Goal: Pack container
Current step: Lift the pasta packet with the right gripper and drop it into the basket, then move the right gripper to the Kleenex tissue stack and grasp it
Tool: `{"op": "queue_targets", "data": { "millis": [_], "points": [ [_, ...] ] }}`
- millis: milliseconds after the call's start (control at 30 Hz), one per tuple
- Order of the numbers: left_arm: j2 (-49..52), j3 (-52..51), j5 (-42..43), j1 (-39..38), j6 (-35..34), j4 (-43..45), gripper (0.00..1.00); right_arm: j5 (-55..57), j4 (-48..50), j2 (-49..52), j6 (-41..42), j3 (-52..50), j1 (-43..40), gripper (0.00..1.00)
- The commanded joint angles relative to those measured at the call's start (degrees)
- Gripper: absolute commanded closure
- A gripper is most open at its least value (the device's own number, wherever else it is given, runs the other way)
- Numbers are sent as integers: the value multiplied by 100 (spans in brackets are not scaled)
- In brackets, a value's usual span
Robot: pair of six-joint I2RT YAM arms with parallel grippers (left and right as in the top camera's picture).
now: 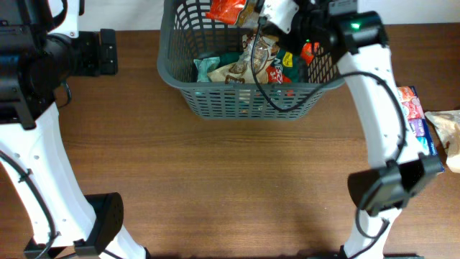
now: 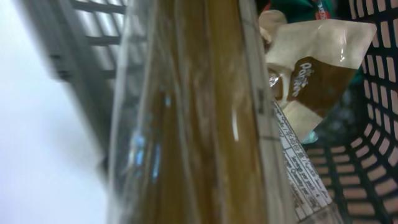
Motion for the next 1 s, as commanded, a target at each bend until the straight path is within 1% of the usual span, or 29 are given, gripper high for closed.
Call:
{"op": "queue_targets", "data": {
  "millis": [0, 133, 233, 267, 300, 333, 367, 400, 467, 500, 600, 667, 733, 767, 867, 900, 967],
  "points": [
    [-20, -7, -22, 24, -72, -2, 1, -525, 59, 140, 160, 162, 37, 96],
    [-20, -7, -22, 24, -72, -2, 1, -553, -223, 422, 168, 160, 59, 96],
    [-20, -7, -22, 24, -72, 0, 1, -553, -332, 579, 170, 155, 70, 92],
    [-20, -7, -22, 24, -72, -2, 1, -553, -361, 590, 173, 155, 68, 88],
    [-20, -7, -22, 24, -72, 0, 1, -551, -382, 610, 240, 155, 68, 76],
    [-20, -7, -22, 24, -72, -2, 1, -551, -376, 610, 369, 155, 68, 66],
    [-20, -7, -24, 24, -72, 0, 1, -542, -369, 610, 422, 155, 68, 61],
    [-20, -7, -22, 24, -72, 0, 1, -527, -369, 610, 516, 155, 68, 54],
    [-20, -7, -22, 24, -72, -2, 1, -490, -348, 608, 837, 157, 68, 48],
    [-20, -7, -22, 24, -72, -2, 1, -463, -345, 608, 970, 160, 68, 47],
    [-20, -7, -22, 24, -72, 0, 1, -229, -369, 444, 1897, 278, 61, 47],
    [-20, -7, -22, 24, -72, -2, 1, -22, -531, 144, 2505, 555, 55, 47],
    [-20, -7, -22, 24, -72, 0, 1, 214, -728, -186, 2820, 782, 44, 48],
    [-20, -7, -22, 24, -72, 0, 1, 549, -879, -448, 3016, 953, 15, 49],
    [-20, -7, -22, 24, -72, -2, 1, 2061, -1303, -1290, 3858, 1209, -186, 50],
    [-20, -7, -22, 24, -72, 0, 1, 2417, -1484, -1550, 4044, 1207, -319, 50],
    [-20, -7, -24, 24, -72, 0, 1, 2789, -1792, -1814, 4258, 1207, -538, 49]
  ]
}}
